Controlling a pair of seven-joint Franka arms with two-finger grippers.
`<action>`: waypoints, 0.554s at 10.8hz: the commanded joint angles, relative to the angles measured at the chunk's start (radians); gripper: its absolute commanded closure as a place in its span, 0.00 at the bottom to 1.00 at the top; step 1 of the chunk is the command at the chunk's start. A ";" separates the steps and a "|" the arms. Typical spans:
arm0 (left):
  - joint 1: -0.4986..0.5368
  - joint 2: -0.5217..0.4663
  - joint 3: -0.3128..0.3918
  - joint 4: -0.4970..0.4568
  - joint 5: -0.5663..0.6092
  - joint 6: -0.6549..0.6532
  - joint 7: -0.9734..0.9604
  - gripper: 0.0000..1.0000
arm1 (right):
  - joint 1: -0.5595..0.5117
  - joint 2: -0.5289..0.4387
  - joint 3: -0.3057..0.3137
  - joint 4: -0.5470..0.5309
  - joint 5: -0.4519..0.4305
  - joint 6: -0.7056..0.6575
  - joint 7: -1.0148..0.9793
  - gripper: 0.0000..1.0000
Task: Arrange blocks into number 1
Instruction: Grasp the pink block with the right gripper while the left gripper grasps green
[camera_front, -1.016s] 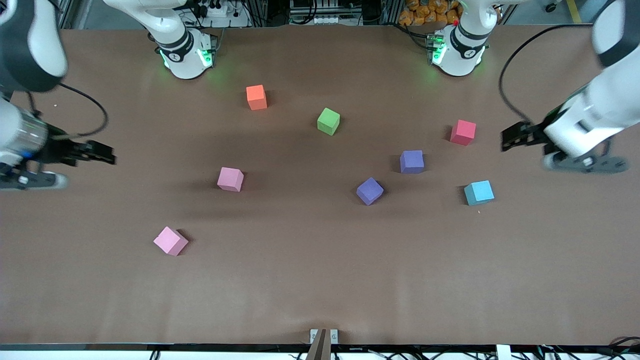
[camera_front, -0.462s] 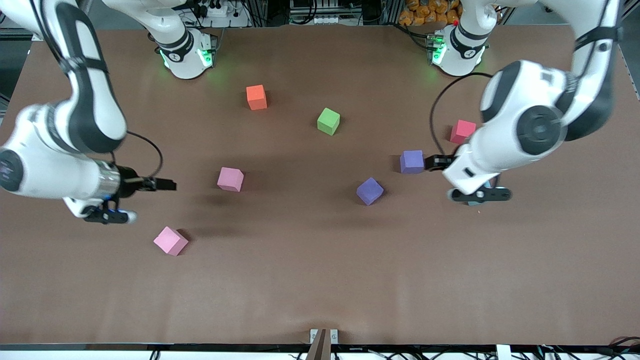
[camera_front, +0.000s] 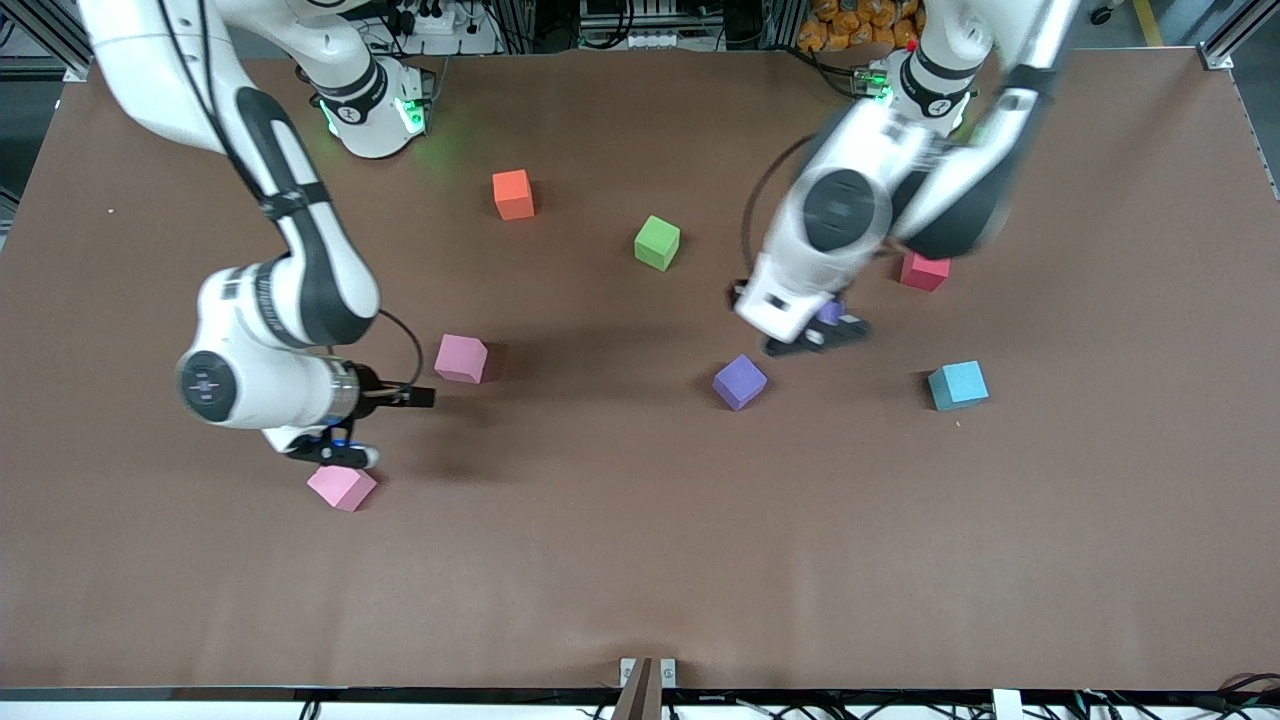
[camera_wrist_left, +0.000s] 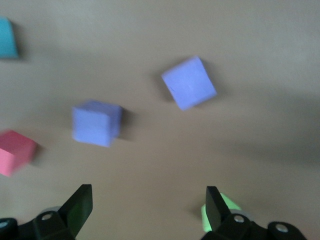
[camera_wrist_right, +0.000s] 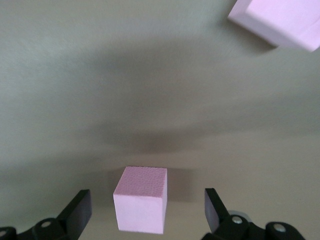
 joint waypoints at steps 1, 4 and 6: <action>-0.110 0.042 0.013 -0.057 -0.011 0.106 -0.228 0.00 | 0.030 -0.006 -0.003 -0.056 0.013 0.040 0.058 0.00; -0.254 0.174 0.013 -0.057 -0.010 0.290 -0.582 0.00 | 0.055 0.008 -0.003 -0.060 0.013 0.039 0.067 0.00; -0.276 0.178 0.001 -0.060 -0.029 0.307 -0.675 0.00 | 0.063 0.013 -0.003 -0.083 0.011 0.040 0.060 0.00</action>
